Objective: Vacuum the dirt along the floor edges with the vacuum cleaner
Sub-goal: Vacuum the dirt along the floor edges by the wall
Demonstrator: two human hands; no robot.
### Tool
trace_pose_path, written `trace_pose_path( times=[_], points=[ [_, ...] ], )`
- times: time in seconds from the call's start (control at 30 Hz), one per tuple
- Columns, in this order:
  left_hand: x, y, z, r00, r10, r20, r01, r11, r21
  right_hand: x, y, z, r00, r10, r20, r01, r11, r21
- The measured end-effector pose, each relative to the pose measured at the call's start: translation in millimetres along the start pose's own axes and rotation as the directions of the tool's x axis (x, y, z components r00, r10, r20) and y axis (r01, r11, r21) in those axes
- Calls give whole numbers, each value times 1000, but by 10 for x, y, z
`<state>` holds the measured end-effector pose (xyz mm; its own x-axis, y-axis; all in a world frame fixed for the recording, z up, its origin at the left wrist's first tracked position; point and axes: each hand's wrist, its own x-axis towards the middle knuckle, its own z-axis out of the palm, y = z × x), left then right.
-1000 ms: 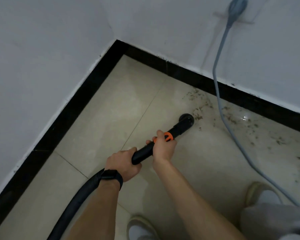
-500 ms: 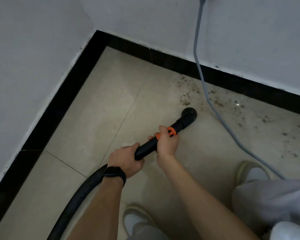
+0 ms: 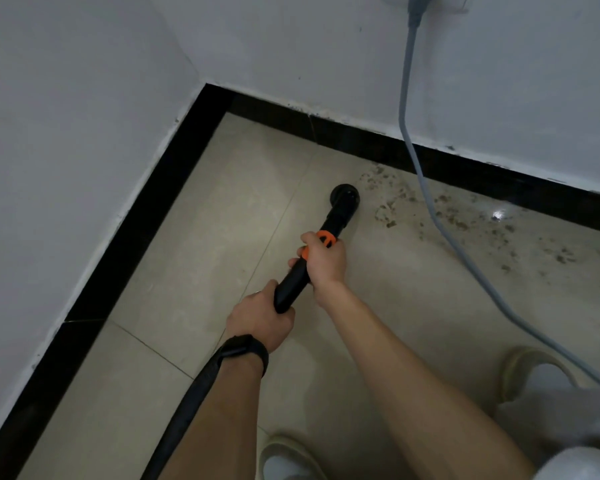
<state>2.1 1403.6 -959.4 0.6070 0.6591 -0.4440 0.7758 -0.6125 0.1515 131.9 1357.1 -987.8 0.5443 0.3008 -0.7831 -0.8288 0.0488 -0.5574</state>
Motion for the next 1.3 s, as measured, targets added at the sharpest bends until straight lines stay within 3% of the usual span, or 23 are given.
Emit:
trace_pose_path(
  times=[0.33, 0.53, 0.7, 0.93, 1.1, 1.3],
  points=[
    [228, 81, 113, 999, -20, 29, 24, 989, -143, 251, -80, 47, 994, -77, -82, 64, 986, -156],
    [357, 235, 162, 993, -61, 104, 92, 940, -329, 333, -235, 45, 985, -153, -84, 118, 939, -322],
    [489, 397, 188, 973, -161, 166, 226, 813, -536, 435, -446, 155, 980, -196, -37, 151, 852, -501],
    [608, 498, 207, 942, -218, 256, 336, 607, -720, 542, -577, 247, 962, -270, 24, 201, 650, -733],
    [599, 516, 217, 938, -209, 277, 347, 555, -756, 556, -561, 243, 964, -262, 39, 201, 626, -754],
    [554, 571, 192, 940, -181, 288, 338, 591, -733, 544, -567, 153, 960, -280, 21, 197, 616, -763]
  ],
)
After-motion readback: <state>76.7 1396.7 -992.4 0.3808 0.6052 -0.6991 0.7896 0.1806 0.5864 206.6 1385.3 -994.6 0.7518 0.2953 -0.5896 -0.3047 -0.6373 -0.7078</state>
